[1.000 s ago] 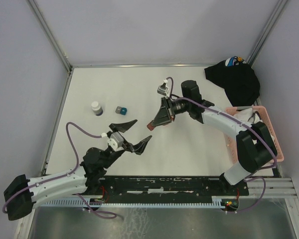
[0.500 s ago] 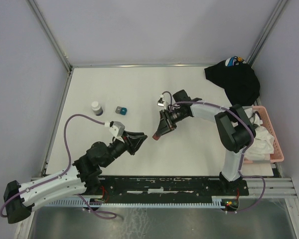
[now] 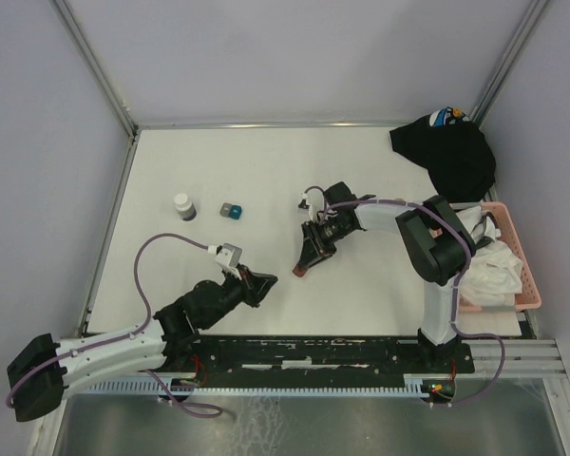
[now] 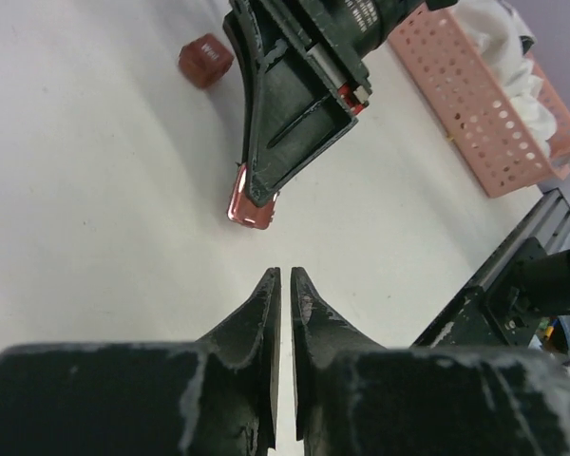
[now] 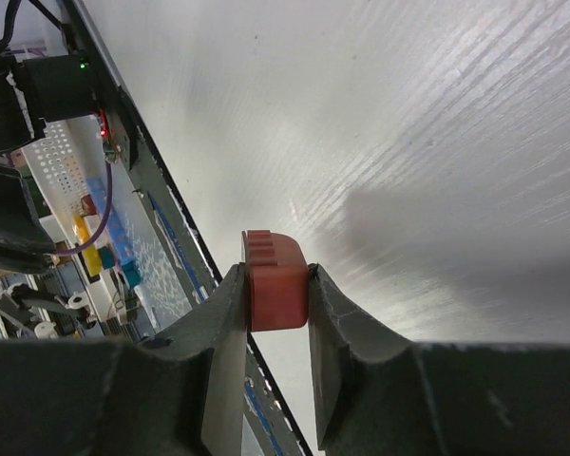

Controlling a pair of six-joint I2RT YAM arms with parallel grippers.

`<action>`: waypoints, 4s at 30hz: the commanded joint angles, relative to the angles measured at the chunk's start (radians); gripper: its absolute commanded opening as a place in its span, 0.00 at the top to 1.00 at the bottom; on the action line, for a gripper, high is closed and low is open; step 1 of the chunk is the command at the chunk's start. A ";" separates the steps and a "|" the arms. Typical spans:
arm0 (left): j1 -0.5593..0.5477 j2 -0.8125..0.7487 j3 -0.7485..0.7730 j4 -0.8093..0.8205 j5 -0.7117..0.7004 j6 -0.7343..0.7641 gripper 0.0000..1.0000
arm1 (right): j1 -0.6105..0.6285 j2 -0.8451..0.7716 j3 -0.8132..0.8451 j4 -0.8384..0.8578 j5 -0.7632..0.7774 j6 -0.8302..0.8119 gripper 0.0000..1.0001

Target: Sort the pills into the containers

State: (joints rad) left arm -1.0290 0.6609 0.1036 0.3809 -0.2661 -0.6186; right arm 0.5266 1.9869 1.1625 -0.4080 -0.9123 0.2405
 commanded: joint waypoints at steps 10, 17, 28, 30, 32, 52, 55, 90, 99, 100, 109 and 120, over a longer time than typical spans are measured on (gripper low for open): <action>0.002 0.388 0.134 0.147 -0.065 -0.053 0.88 | 0.006 0.048 0.008 0.025 0.056 0.026 0.98; 0.024 0.485 0.199 0.174 -0.032 -0.032 0.88 | 0.007 0.060 0.012 0.020 0.055 0.025 0.98; 0.083 0.538 0.231 0.196 0.098 -0.045 0.91 | 0.006 0.073 0.020 0.012 0.056 0.029 0.98; 0.084 0.595 0.229 0.242 0.124 -0.056 0.92 | 0.006 0.074 0.021 0.011 0.055 0.029 0.98; 0.084 0.669 0.235 0.277 0.138 -0.067 0.92 | 0.006 0.074 0.021 0.011 0.056 0.029 0.98; 0.119 0.528 0.233 0.059 0.090 -0.021 0.94 | 0.003 0.075 0.026 0.006 0.051 0.031 0.98; 0.120 0.500 0.234 0.062 0.091 -0.012 0.93 | 0.003 0.077 0.025 0.006 0.053 0.031 0.97; 0.121 0.788 0.318 0.207 0.175 0.002 0.92 | -0.002 0.088 0.029 0.011 0.050 0.041 0.95; 0.122 0.855 0.317 0.227 0.187 -0.001 0.92 | -0.003 0.089 0.030 0.011 0.044 0.042 0.92; 0.122 0.840 0.311 0.229 0.186 0.001 0.91 | -0.004 0.086 0.031 0.011 0.043 0.042 0.91; 0.122 0.486 0.236 0.079 0.051 0.058 0.76 | -0.018 0.074 0.037 0.013 0.030 0.040 0.70; 0.121 0.318 0.160 0.019 0.019 0.048 0.73 | -0.023 0.007 0.058 -0.046 0.092 -0.030 0.48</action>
State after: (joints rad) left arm -0.9092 1.0103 0.2703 0.4137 -0.2211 -0.6033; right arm 0.5095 2.0457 1.1889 -0.4301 -0.9066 0.2710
